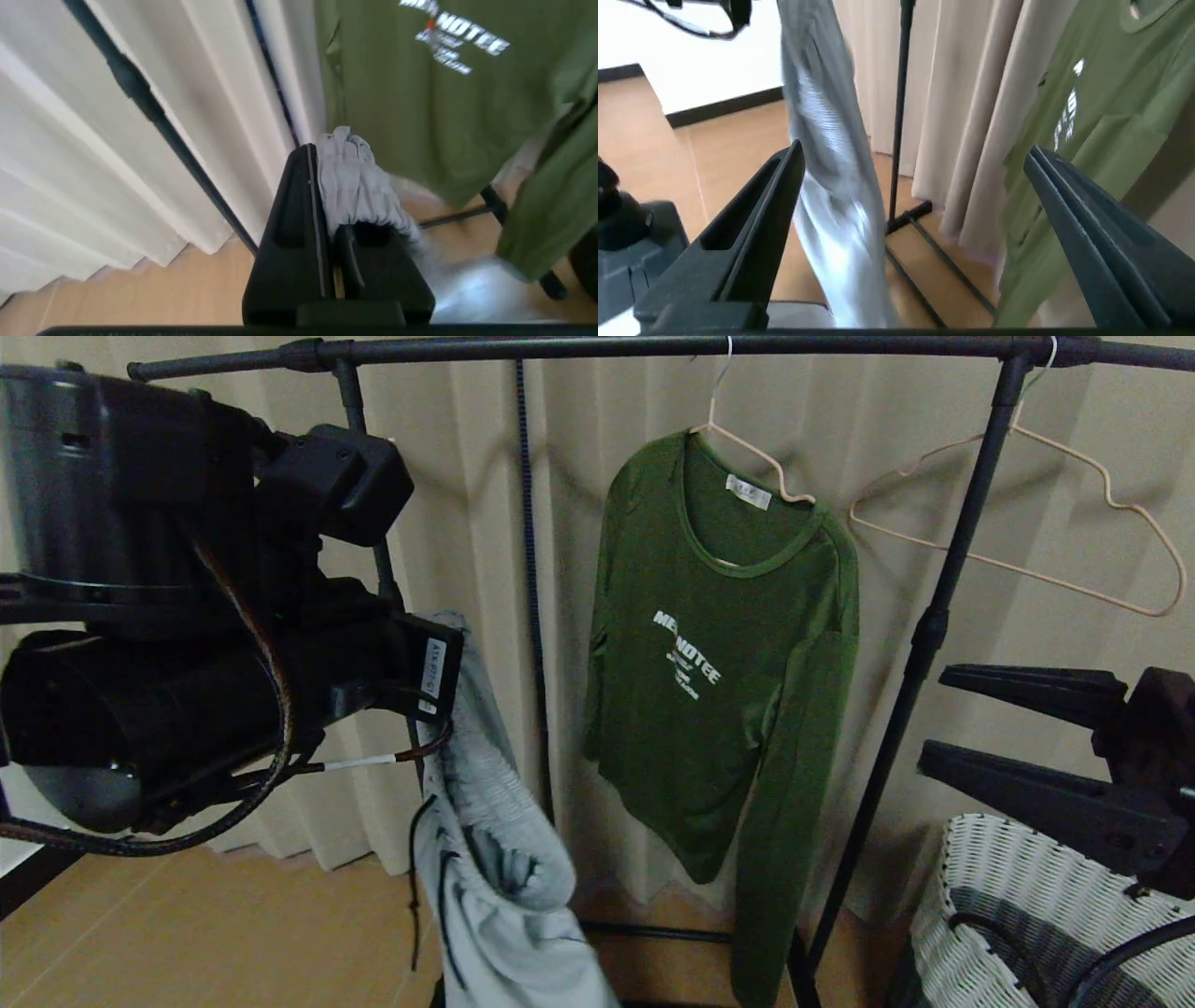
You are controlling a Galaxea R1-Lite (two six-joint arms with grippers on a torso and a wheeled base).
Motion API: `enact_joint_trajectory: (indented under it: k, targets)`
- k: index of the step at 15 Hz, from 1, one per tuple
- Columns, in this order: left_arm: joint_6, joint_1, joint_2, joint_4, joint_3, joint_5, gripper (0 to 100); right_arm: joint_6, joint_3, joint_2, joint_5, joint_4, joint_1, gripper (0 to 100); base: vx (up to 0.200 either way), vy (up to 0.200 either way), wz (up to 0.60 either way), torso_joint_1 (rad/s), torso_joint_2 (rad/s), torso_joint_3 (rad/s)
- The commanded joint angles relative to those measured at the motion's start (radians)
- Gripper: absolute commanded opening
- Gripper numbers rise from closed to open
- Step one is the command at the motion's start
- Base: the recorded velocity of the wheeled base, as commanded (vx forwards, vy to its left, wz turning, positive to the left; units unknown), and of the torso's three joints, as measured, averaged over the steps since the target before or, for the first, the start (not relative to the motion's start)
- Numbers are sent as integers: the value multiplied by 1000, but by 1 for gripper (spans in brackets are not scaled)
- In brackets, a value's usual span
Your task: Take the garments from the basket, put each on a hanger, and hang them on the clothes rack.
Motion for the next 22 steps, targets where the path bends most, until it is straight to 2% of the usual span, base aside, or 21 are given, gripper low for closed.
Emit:
enact_joint_trajectory:
  k: [1,2,4,5,6,7,8,9,10,11,14,22]
  targets:
    - [4,19,1,2,20,-1,0,-24,13,5,-1,5,-6,100,0,0,0,0,0,0]
    - [8,31,-15,4,36,-1,0,-51,20,5,-8,7,-19,100,0,0,0,0,0,0]
    - [1,62,-108,2,131,-13,0,-191,69,-1,-63,5,-135,100,0,0,0,0,0,0]
    - [-8,82,-144,1,171,-18,0,-209,89,-9,-96,5,-147,100,0,0,0,0,0,0]
    - [-18,123,-202,-1,234,-55,0,-212,117,-34,-189,13,-157,100,0,0,0,0,0,0]
    - [-18,143,-233,2,258,-78,0,-212,129,-38,-247,16,-163,100,0,0,0,0,0,0]
    - [-13,195,-279,4,303,-93,0,-212,160,-40,-385,16,-189,100,0,0,0,0,0,0]
    - [-13,226,-294,4,326,-91,0,-212,183,-40,-459,9,-201,100,0,0,0,0,0,0]
    - [-13,233,-299,4,330,-91,0,-212,189,-40,-471,5,-204,100,0,0,0,0,0,0]
    - [-8,286,-328,4,361,-91,0,-209,212,-40,-509,-4,-239,100,0,0,0,0,0,0]
    - [-8,342,-369,4,395,-91,0,-211,229,-37,-509,-44,-336,100,0,0,0,0,0,0]
    - [-16,356,-414,-1,429,-94,0,-237,249,-47,-515,-45,-348,100,0,0,0,0,0,0]
